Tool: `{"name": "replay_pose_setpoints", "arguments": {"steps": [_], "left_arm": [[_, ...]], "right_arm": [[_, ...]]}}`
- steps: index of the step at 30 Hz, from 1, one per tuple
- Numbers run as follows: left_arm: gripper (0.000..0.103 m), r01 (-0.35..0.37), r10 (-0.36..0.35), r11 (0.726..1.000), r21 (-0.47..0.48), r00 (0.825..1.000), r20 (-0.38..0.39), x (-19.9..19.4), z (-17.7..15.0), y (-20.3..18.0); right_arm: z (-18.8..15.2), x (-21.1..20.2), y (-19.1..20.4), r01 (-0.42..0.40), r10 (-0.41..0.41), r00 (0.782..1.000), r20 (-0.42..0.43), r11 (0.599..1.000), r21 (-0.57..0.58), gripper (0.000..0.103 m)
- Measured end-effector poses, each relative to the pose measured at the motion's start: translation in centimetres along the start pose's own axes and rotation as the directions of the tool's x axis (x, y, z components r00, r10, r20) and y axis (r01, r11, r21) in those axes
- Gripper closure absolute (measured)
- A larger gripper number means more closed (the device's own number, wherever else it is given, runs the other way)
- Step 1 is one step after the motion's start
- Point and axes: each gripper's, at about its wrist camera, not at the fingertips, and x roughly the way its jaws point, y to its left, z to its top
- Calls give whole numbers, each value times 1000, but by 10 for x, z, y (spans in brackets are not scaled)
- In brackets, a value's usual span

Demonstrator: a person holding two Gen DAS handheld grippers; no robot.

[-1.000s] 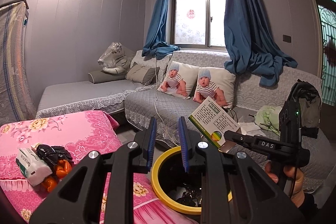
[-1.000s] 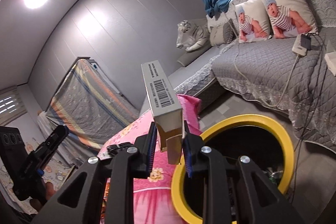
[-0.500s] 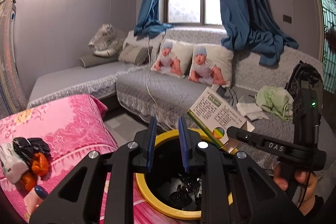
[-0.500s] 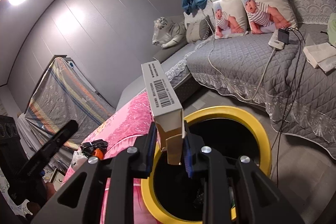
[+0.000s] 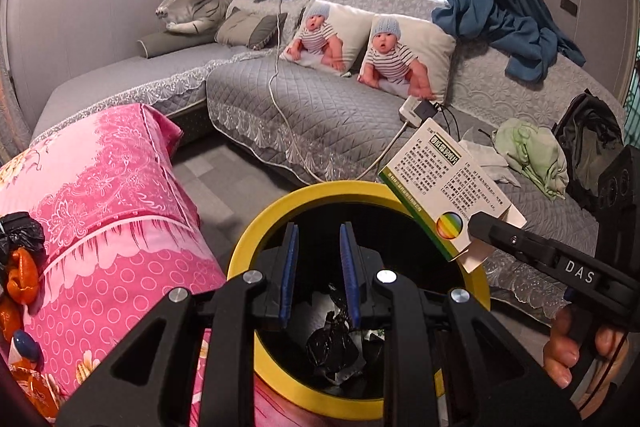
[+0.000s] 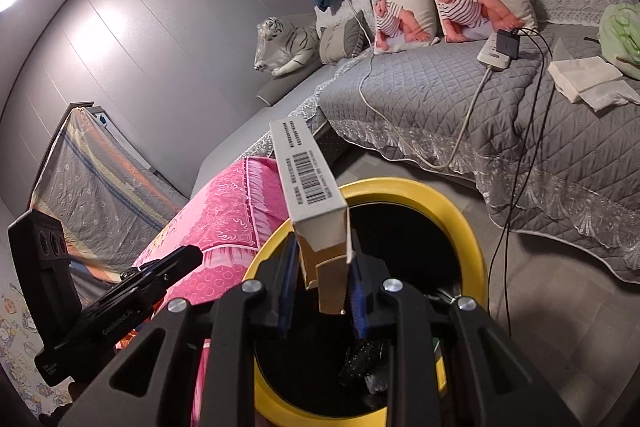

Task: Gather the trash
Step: 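Carry the orange wrapper and white box over the yellow bin and open both tools, then grasp the long orange chip bag on the bed with the left tool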

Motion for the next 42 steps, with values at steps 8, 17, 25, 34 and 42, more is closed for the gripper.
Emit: {"name": "replay_pose_setpoints", "arguments": {"steps": [8,17,25,34,42], "left_arm": [[83,-10,10,1000,-1,1000,-20,6,-4,2],[21,-26,22,994,-103,999,-31,-10,-8,21],[11,-78,88,989,-125,993,75,-79,-16,40],[8,-233,250,967,-99,945,212,-183,-54,81],[8,-326,340,938,-121,932,127,-216,-112,119]], "right_arm": [[-3,7,-5,23,-23,999,-29,1000,15,81],[-2,6,-10,95,-94,995,-14,993,72,43],[0,-6,9,-20,19,1000,4,998,52,33],[-8,-6,61,-126,125,992,-18,990,-69,28],[-13,2,89,-165,161,986,-48,981,-101,27]]}}
